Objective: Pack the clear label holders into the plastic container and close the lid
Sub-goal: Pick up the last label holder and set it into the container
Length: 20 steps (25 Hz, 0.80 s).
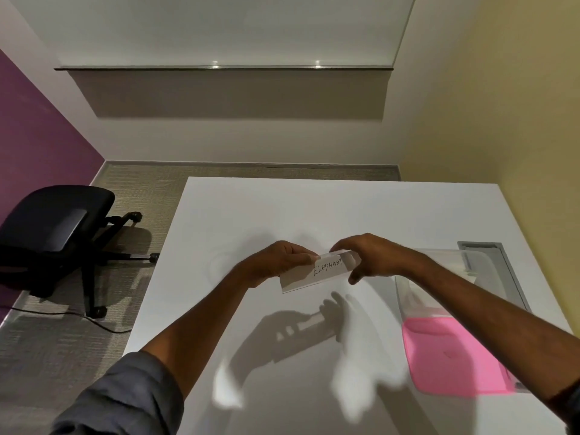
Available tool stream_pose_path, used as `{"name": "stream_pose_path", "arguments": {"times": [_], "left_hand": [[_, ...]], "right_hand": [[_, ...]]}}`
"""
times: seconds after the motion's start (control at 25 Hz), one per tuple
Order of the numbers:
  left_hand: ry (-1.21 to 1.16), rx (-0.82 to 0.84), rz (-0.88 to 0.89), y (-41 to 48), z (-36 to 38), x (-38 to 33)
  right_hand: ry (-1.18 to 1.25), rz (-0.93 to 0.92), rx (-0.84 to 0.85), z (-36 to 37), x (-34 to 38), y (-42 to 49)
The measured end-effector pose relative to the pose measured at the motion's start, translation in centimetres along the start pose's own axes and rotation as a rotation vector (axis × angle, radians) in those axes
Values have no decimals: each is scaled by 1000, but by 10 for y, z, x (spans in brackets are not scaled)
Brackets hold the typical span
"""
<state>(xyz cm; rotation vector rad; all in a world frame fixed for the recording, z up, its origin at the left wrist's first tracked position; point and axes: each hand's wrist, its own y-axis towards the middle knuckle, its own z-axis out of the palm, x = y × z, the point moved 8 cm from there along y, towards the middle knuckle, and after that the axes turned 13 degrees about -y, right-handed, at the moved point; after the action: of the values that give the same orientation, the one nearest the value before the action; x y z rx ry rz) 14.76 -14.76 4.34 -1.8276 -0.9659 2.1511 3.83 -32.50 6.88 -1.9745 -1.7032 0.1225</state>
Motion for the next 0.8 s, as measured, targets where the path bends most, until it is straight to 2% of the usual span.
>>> {"name": "stream_pose_path", "arguments": {"times": [0.2,0.4,0.6,0.8], "left_hand": [[144,-9,23,10,24,-15],[600,11,116,30,64,-41],[897,-22,215,56,114,-59],[1013,-42,356,86,173,-81]], "right_hand": [[4,93,-24,1,-26,-31],[57,188,-63,4,-68,-64],[38,257,-87,5,-109,-94],[-53,345,-141,7,-161,-123]]}}
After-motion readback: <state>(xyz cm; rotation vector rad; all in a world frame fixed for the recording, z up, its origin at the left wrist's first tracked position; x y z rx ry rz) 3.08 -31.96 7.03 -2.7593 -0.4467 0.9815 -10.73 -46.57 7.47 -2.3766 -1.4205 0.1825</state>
